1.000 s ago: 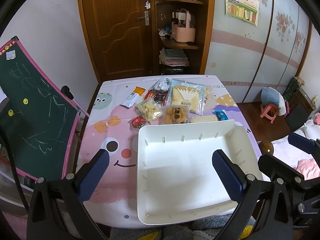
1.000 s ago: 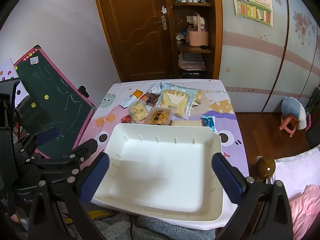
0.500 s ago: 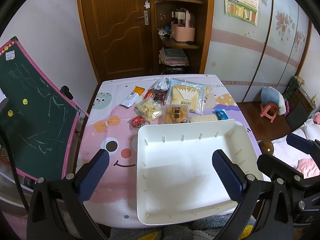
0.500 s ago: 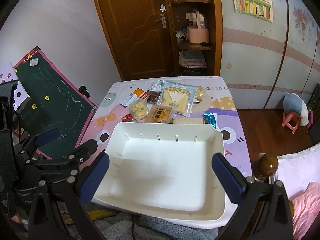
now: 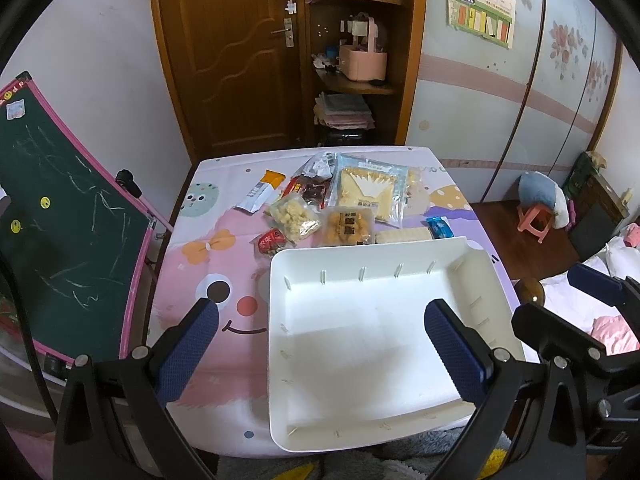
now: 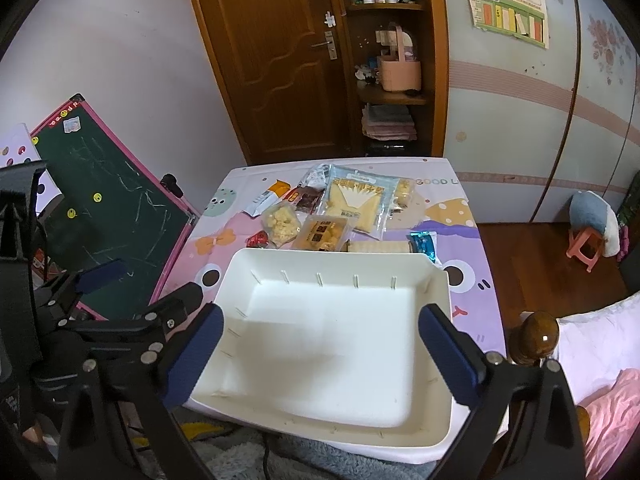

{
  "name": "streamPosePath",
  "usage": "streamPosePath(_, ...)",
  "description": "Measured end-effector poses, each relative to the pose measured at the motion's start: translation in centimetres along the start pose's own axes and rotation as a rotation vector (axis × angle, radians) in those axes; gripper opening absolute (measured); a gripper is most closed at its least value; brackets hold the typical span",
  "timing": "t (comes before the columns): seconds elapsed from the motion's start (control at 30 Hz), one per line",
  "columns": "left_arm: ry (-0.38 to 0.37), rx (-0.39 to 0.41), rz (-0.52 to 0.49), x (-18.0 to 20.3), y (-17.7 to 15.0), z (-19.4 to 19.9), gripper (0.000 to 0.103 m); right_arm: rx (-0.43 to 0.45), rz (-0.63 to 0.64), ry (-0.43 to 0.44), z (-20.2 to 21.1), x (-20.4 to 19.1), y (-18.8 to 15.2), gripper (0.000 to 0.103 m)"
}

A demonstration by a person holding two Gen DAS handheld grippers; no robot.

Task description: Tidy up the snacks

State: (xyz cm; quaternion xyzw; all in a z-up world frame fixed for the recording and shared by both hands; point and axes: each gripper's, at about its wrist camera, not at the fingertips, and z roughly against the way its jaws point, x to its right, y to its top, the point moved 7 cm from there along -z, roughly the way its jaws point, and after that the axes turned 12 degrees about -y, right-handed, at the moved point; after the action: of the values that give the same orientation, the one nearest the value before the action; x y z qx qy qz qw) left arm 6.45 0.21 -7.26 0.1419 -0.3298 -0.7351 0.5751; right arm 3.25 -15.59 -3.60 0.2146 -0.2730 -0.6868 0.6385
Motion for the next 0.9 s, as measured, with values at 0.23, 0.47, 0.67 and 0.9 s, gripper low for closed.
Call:
streamPosePath(0.23, 0.008, 0.009, -0.009, 0.2, 0.5, 0.0, 0.102, 0.000, -0.005, 0.014, -0.3, 0.1, 0.1, 0.099)
streamPosePath(0.47, 0.038, 0.009, -0.022, 0.0, 1.8, -0.2, 0.102, 0.010, 0.013, 0.002, -0.6, -0.2, 0.7, 0.099)
streamPosePath(0.67, 0.069, 0.039, -0.056, -0.1, 4.0, 0.1, 0.102, 0.046, 0.031, 0.010, -0.4, -0.2, 2.8, 0.098)
streamPosePath(0.9, -0.006, 0.092, -0.114, -0.7, 9.6, 1.2, 0.102, 0.093, 0.053, -0.025, -0.1, 1.4, 7.0, 0.098)
